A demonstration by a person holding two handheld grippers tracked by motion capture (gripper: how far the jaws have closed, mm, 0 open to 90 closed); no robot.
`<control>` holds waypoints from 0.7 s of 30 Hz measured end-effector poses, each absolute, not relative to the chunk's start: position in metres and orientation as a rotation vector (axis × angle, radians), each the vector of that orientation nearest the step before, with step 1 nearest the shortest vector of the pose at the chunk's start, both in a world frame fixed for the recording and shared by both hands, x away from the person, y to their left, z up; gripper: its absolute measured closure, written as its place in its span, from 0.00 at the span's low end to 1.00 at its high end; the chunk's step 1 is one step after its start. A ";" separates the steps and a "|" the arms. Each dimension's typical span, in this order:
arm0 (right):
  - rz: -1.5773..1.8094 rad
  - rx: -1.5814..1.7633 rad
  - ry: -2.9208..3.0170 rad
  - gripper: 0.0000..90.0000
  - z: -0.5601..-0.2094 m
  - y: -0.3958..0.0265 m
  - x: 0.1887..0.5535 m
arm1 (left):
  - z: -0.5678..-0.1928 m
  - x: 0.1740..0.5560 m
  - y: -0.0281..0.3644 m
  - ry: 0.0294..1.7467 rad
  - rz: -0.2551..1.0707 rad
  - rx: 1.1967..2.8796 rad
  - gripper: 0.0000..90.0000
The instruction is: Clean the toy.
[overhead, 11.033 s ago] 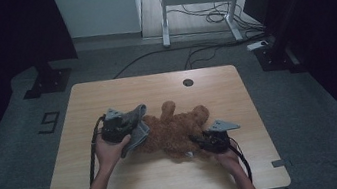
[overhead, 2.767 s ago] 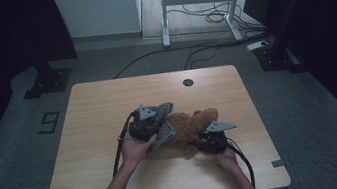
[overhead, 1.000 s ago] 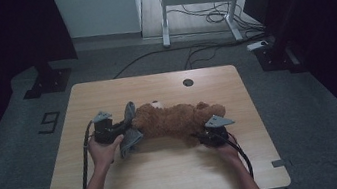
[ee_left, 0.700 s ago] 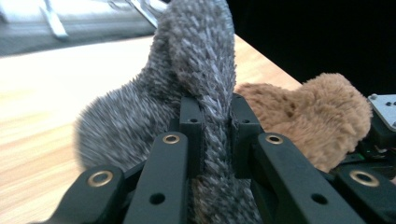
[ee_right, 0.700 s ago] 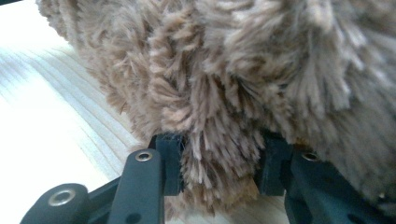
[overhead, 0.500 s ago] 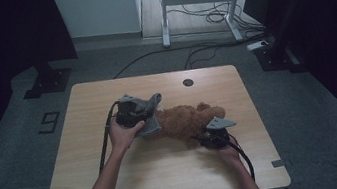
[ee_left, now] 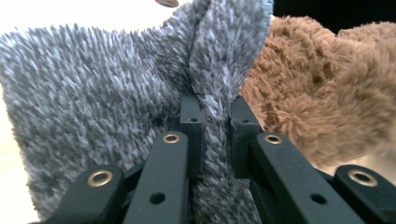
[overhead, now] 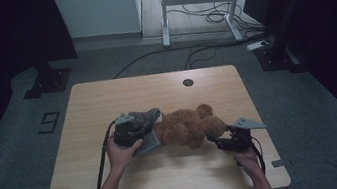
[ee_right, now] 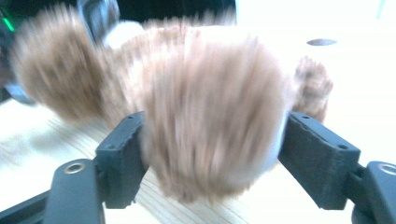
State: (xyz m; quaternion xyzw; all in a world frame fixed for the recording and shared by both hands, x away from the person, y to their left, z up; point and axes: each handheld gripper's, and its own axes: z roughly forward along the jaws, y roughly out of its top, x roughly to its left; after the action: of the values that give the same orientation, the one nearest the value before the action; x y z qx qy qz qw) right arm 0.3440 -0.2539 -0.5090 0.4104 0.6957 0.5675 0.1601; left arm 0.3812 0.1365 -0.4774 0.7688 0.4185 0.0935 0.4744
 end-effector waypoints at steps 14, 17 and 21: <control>1.486 1.083 2.289 0.54 -0.524 -0.211 0.353 | -0.497 0.348 0.145 0.993 0.182 1.894 0.88; 1.472 1.104 2.252 0.61 -0.529 -0.208 0.358 | -0.499 0.351 0.146 1.003 0.170 1.888 0.88; 1.461 1.142 2.215 0.64 -0.533 -0.204 0.371 | -0.497 0.358 0.145 1.025 0.186 1.891 0.88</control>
State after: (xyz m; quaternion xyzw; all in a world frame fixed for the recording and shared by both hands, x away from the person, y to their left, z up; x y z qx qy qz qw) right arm 0.3706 -0.2040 -0.5332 0.3922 0.7607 0.5017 0.1261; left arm 0.3581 0.1453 -0.4972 0.7724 0.4185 0.0760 0.4718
